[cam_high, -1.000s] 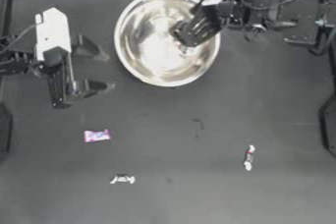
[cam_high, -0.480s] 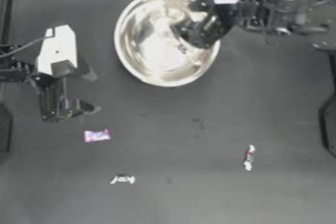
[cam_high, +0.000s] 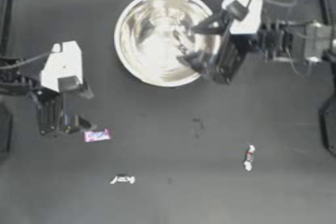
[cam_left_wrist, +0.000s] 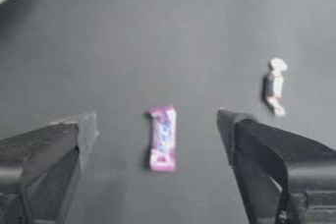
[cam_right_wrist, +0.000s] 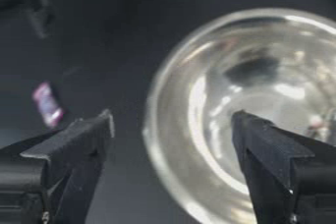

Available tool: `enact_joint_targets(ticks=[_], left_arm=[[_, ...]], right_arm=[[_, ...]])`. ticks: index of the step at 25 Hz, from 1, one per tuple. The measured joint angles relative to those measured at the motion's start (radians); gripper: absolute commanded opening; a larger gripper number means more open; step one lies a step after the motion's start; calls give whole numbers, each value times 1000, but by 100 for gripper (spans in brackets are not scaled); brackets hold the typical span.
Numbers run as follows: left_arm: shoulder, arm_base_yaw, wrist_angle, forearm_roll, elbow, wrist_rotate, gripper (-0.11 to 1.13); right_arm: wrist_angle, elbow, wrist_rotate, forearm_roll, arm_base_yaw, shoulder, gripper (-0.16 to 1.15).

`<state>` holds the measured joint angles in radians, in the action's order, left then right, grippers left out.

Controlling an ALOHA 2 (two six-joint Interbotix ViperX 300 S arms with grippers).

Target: Put candies in bowl

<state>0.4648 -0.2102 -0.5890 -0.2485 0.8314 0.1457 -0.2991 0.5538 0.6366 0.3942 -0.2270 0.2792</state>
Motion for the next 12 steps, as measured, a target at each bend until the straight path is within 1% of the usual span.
enact_joint_targets(ticks=[6,10,12], left_arm=[[-84,21,2,6,5,-28,102],[-137,38,-5,34,3,-72,102],[-156,52,-17,63,3,-110,102]], right_arm=[[-21,5,6,3,60,49,99],[-23,6,9,2,87,74,99],[-26,8,9,2,97,86,99]])
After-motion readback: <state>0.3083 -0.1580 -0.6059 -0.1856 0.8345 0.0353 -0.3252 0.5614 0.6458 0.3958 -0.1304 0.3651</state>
